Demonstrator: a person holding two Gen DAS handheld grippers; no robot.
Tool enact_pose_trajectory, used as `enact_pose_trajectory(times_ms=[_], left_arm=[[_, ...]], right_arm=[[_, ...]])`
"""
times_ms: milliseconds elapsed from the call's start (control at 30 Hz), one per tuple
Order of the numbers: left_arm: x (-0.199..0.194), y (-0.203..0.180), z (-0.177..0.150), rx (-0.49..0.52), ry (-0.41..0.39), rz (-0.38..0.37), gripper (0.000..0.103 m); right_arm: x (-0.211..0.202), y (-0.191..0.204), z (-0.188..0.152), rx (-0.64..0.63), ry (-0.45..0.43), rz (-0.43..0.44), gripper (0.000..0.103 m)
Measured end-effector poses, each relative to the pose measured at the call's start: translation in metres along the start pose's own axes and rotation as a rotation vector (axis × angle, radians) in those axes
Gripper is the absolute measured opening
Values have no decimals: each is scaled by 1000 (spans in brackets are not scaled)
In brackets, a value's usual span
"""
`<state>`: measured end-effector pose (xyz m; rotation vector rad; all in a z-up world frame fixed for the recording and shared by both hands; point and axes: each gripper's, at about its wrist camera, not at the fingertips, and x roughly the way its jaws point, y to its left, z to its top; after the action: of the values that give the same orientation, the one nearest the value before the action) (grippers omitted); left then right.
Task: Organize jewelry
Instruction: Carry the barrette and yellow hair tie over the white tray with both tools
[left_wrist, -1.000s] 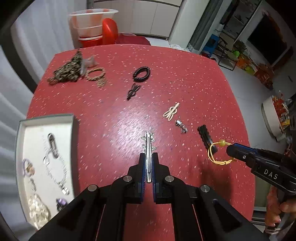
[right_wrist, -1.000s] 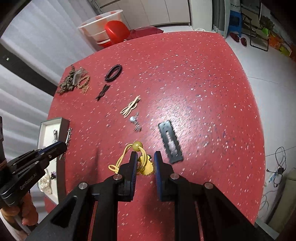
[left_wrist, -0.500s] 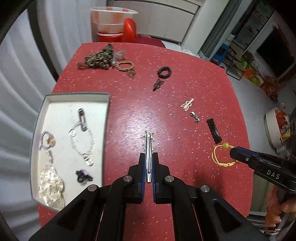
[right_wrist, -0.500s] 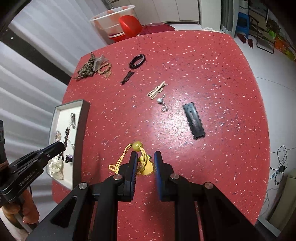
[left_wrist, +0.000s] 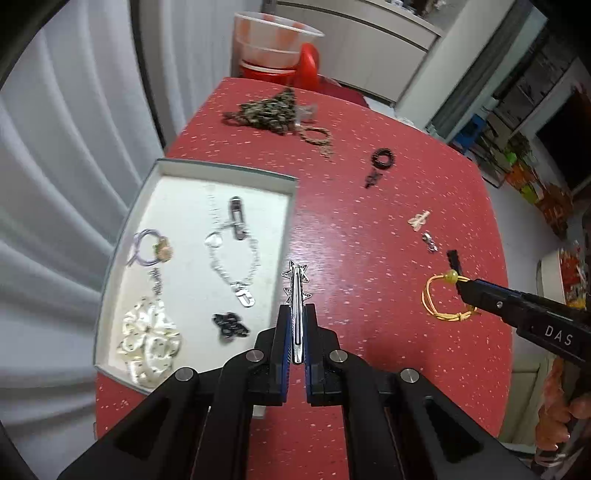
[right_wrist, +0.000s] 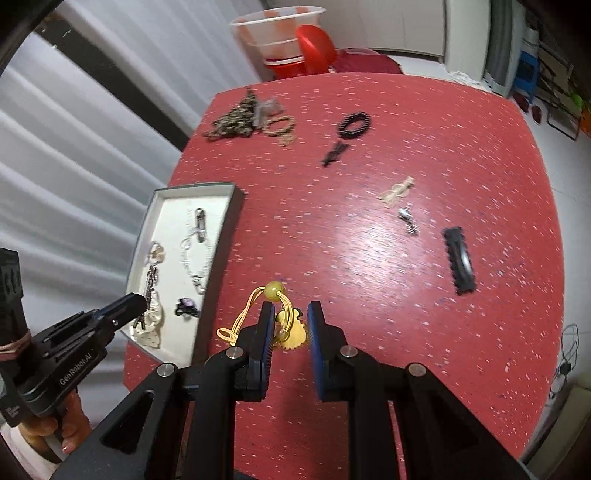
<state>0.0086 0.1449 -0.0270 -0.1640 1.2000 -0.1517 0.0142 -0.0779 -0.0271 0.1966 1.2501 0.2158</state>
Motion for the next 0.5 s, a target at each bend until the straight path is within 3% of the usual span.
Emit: enact_pose_trajectory(times_ms=[500], left_arm=[[-2,76,-9,-120,-2,55,7]], right_arm=[[36,82,19,-127,44,58,19]])
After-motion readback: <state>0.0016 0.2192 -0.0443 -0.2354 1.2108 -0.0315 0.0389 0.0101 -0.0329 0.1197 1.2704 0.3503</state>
